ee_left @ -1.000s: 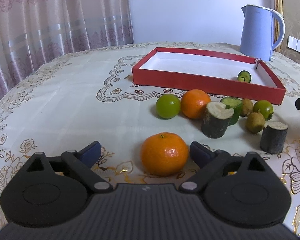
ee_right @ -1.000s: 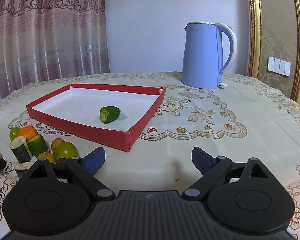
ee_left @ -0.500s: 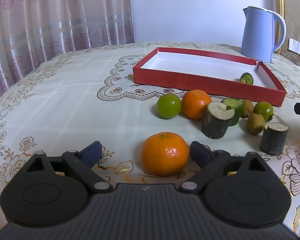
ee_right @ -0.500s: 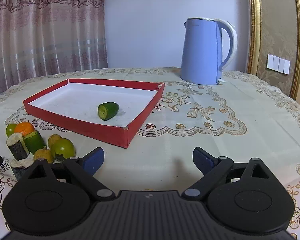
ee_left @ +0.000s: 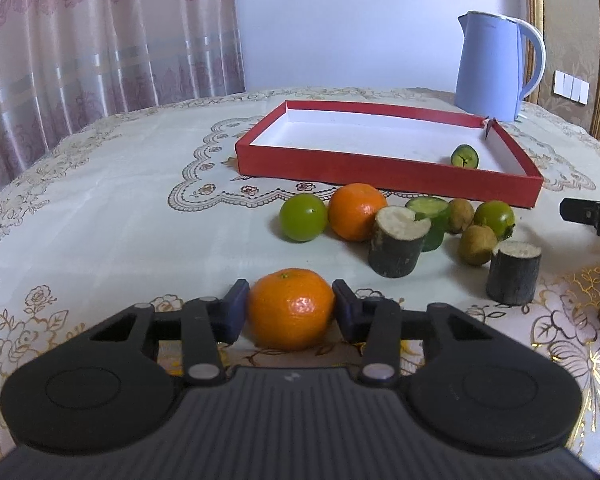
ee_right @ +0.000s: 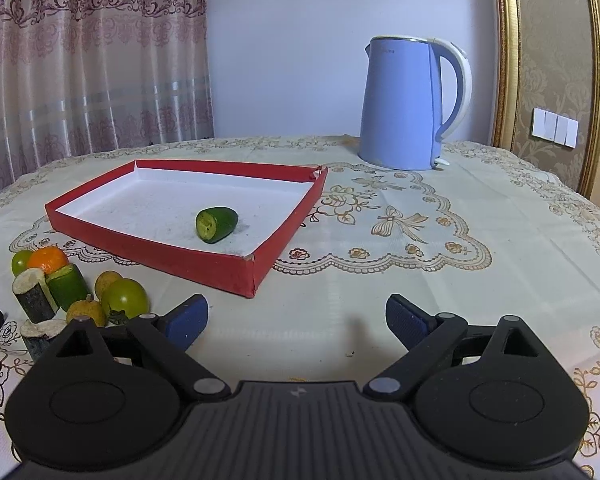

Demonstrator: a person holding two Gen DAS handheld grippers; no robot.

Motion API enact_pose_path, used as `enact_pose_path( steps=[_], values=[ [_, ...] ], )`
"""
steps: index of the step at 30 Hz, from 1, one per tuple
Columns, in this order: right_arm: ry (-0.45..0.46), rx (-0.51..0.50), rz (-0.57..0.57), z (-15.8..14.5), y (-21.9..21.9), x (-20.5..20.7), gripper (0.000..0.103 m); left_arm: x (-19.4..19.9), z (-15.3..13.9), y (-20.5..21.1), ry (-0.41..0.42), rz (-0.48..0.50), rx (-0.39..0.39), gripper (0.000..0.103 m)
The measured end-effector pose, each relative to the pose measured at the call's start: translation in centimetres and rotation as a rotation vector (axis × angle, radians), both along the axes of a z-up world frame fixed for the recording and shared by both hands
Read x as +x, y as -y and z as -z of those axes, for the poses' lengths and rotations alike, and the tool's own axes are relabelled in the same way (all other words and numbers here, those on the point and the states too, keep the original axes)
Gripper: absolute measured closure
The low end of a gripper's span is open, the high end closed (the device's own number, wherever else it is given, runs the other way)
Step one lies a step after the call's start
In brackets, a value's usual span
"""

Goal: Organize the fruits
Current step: 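Carry the tangerine into the red tray and open the left gripper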

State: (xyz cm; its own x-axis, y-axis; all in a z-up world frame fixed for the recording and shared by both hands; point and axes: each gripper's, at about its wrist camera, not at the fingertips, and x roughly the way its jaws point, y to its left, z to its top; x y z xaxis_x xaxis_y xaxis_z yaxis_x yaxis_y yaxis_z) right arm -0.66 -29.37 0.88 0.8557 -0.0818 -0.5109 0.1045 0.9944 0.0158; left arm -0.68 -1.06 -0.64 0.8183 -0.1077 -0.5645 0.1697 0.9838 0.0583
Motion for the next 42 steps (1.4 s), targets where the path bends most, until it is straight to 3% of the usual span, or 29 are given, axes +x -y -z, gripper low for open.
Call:
enact_pose_path(
  steps=[14, 23, 26, 33, 40, 41, 42],
  values=[
    [-0.002, -0.019, 0.005, 0.0, -0.2, -0.1, 0.006, 0.7, -1.6, 0.1, 0.017, -0.007, 0.005, 0.062],
    [-0.037, -0.031, 0.012, 0.2, -0.3, 0.5, 0.004, 7.5, -5.4, 3.4, 0.068, 0.061, 0.012, 0.062],
    [-0.04, -0.023, 0.01, 0.2, -0.2, 0.5, 0.004, 10.8, -5.6, 5.3, 0.05, 0.075, 0.02, 0.062],
    [-0.062, -0.026, -0.006, 0.4, -0.3, 0.9, 0.004, 17.1, -4.4, 8.6, -0.002, 0.089, 0.058, 0.062],
    [-0.086, -0.035, -0.013, 0.6, -0.5, 1.2, 0.004, 19.4, -2.6, 10.1, -0.053, 0.103, 0.087, 0.061],
    [-0.087, -0.039, -0.013, 0.6, -0.6, 1.2, 0.004, 19.6, -2.4, 10.2, -0.054, 0.105, 0.088, 0.059],
    [-0.089, -0.044, -0.014, 0.6, -0.7, 1.2, 0.004, 19.6, -2.4, 10.2, -0.044, 0.109, 0.096, 0.047]
  ],
)
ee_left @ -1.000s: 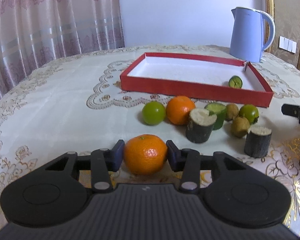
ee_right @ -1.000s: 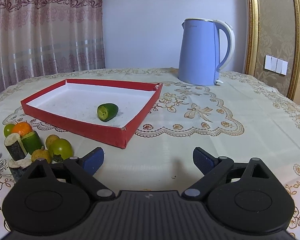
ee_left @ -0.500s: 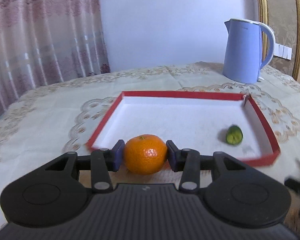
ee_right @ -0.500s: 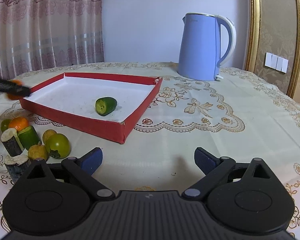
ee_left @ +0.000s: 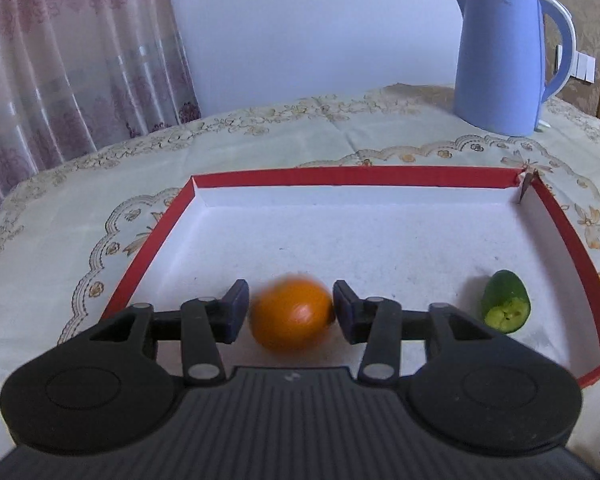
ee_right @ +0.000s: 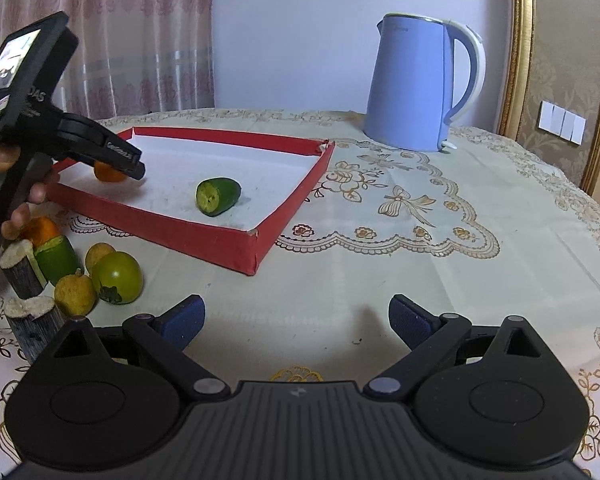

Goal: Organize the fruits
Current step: 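Carry the tangerine into the red tray and open the left gripper, then grasp the dark bark-covered cylinder piece with the right gripper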

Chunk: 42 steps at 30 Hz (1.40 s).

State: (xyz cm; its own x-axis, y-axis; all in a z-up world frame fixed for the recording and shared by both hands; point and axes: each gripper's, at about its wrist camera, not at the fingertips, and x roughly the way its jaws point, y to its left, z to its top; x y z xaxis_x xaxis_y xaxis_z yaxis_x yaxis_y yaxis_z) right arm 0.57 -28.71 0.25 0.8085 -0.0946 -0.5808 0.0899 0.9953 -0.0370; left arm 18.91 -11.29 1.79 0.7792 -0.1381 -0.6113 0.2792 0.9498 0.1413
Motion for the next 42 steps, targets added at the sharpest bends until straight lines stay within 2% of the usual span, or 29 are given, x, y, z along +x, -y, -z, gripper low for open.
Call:
enact_pose_path(
  steps=[1, 3, 8, 13, 17, 20, 25, 30, 36, 38, 40, 42],
  values=[
    [-0.003, -0.004, -0.003, 0.0, -0.1, 0.1, 0.004, -0.1, -0.1, 0.0, 0.015, 0.002, 0.006, 0.029],
    [-0.013, -0.01, -0.008, 0.1, -0.2, 0.2, 0.004, -0.7, -0.6, -0.2, 0.06, -0.006, 0.011, 0.018],
    [-0.013, -0.01, -0.01, 0.1, -0.2, 0.2, 0.004, -3.9, -2.8, -2.6, 0.147, -0.029, -0.005, 0.016],
    [-0.008, -0.008, -0.012, 0.1, -0.2, 0.1, 0.004, -10.5, -2.7, -6.5, 0.206, -0.055, -0.06, 0.004],
    [-0.004, 0.002, -0.033, 0.1, -0.2, 0.1, 0.004, -14.2, -1.4, -8.8, 0.177, -0.073, -0.097, 0.004],
    [0.068, 0.004, -0.05, -0.6, -0.5, -1.2, 0.004, -15.5, -0.4, -9.9, 0.137, -0.081, -0.109, 0.004],
    [0.072, 0.17, -0.169, -1.8, -1.8, -3.1, 0.004, -16.2, 0.4, -10.4, 0.123, -0.086, -0.125, 0.004],
    [0.099, 0.115, -0.249, -2.8, -5.2, -4.2, 0.004, -16.1, 1.4, -11.2, 0.112, -0.102, -0.127, 0.003],
    [0.089, 0.05, -0.309, -2.2, -8.7, -3.9, 0.005, -15.8, 2.1, -12.5, 0.082, -0.13, -0.171, 0.003],
    [0.083, 0.02, -0.314, -1.8, -9.7, -3.7, 0.014, -15.8, 2.2, -12.6, 0.078, -0.129, -0.178, 0.002],
    [0.061, 0.017, -0.32, -1.3, -10.4, -3.3, 0.05, -15.7, 2.3, -12.6, 0.07, -0.123, -0.179, 0.002],
    [0.014, 0.034, -0.332, -0.7, -10.7, -2.6, 0.055, -15.6, 2.4, -12.6, 0.063, -0.12, -0.182, 0.002]
  ],
)
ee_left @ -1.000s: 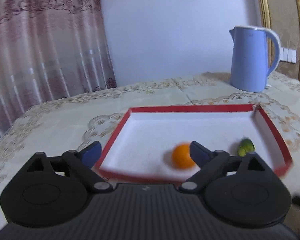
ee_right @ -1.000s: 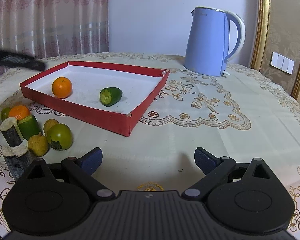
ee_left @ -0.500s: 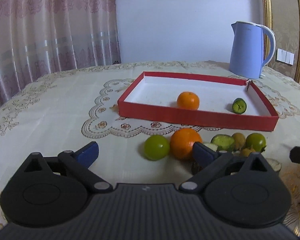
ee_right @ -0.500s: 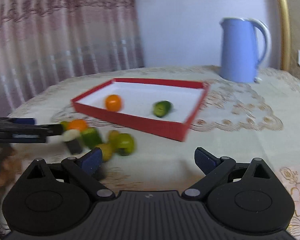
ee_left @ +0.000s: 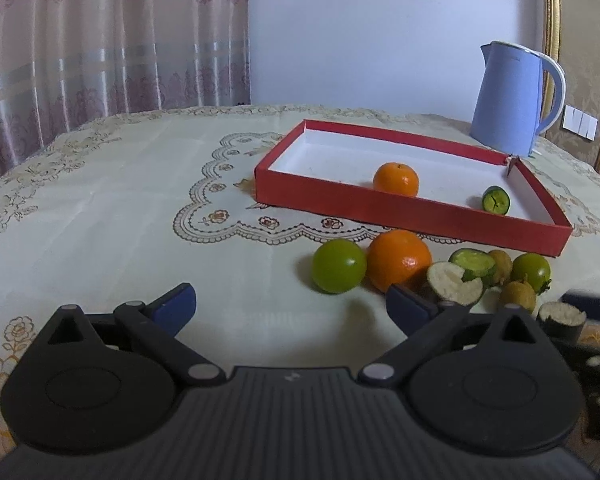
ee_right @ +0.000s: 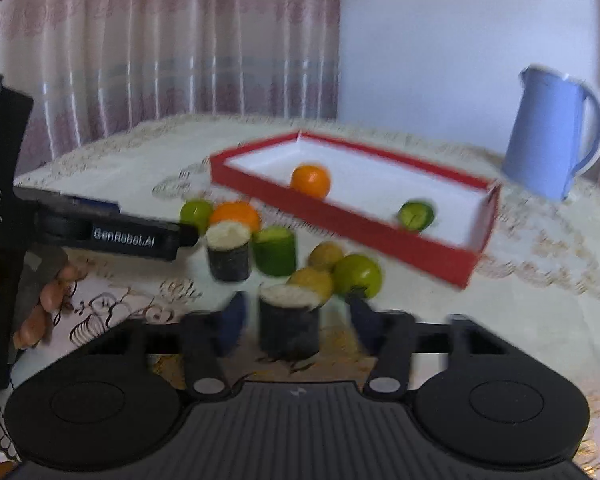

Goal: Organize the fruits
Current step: 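Grasp the dark bark-covered cylinder piece with the right gripper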

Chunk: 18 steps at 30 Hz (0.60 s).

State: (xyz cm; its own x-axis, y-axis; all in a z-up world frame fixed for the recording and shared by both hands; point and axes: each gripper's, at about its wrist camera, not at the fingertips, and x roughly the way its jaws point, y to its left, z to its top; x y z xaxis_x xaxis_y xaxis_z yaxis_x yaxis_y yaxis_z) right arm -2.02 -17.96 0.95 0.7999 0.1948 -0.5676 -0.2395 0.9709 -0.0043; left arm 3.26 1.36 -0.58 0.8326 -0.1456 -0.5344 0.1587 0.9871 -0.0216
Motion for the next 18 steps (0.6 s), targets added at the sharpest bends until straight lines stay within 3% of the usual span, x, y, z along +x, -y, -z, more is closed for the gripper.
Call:
enact_pose_path(
  steps=[2, 4, 18],
  values=[
    [-0.014, 0.003, 0.003, 0.6, -0.2, 0.3, 0.055, 0.0, 0.0, -0.1, -0.002, 0.006, -0.008, 0.001],
    [-0.006, 0.006, 0.0, 0.8, -0.3, 0.2, 0.069, 0.1, 0.1, -0.3, -0.006, 0.003, -0.019, 0.0],
    [0.06, -0.038, 0.046, -0.1, 0.5, -0.8, 0.069, -0.1, 0.1, -0.1, -0.002, 0.009, -0.02, 0.0]
  ],
)
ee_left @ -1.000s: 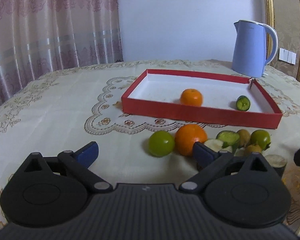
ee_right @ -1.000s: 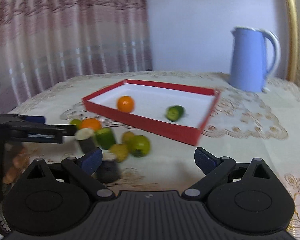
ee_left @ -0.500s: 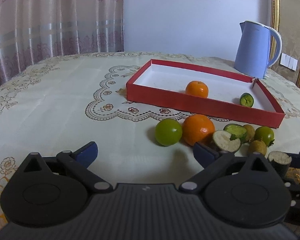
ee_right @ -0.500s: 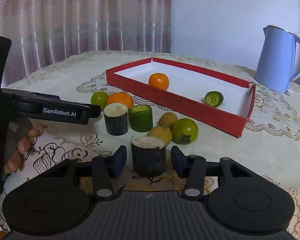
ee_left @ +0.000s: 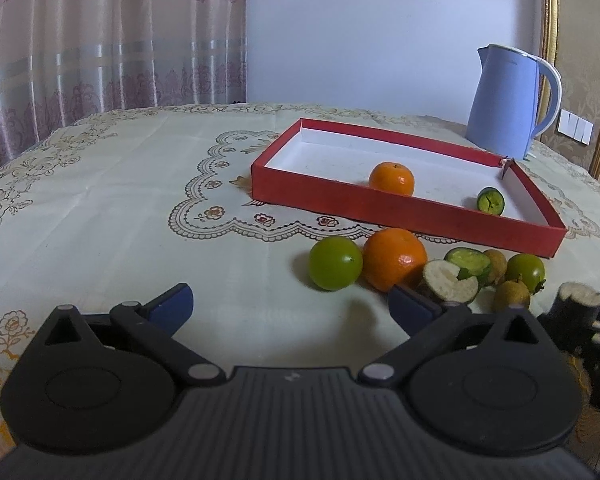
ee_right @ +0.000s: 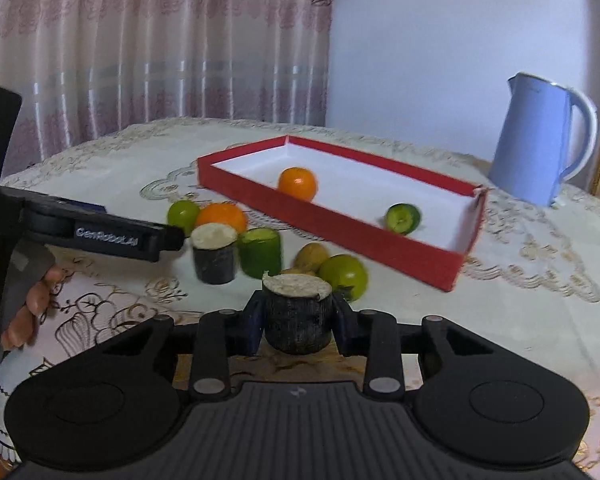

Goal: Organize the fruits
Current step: 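Grasp the dark bark-covered cylinder piece with the right gripper, then carry the cylinder piece into the red tray and open the right gripper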

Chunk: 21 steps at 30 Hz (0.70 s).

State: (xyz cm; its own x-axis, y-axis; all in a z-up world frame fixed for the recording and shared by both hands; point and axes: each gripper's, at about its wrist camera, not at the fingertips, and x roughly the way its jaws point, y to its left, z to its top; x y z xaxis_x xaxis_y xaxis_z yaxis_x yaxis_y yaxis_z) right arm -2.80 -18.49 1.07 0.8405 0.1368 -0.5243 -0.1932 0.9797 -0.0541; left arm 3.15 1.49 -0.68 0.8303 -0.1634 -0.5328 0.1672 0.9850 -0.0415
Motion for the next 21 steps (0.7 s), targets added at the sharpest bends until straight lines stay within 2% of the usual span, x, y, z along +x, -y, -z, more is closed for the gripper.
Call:
enact_pose_path(
  steps=[8, 12, 16, 21],
  values=[
    [0.008, 0.016, 0.075, 0.2, 2.6, 0.1, 0.069, -1.6, -0.8, 0.9, 0.06, 0.041, 0.02, 0.0],
    [0.044, -0.001, 0.084, -1.0, 3.1, 0.5, 0.069, -1.5, -0.6, 1.2, 0.063, 0.05, 0.023, 0.0],
    [0.091, -0.007, 0.13, -2.6, 4.6, 2.3, 0.069, -1.2, -0.2, 1.1, 0.041, 0.046, 0.019, 0.0],
    [0.079, -0.001, 0.16, -3.1, 5.9, 5.9, 0.069, -1.1, -0.1, 1.0, 0.037, 0.048, 0.017, 0.0]
  ],
)
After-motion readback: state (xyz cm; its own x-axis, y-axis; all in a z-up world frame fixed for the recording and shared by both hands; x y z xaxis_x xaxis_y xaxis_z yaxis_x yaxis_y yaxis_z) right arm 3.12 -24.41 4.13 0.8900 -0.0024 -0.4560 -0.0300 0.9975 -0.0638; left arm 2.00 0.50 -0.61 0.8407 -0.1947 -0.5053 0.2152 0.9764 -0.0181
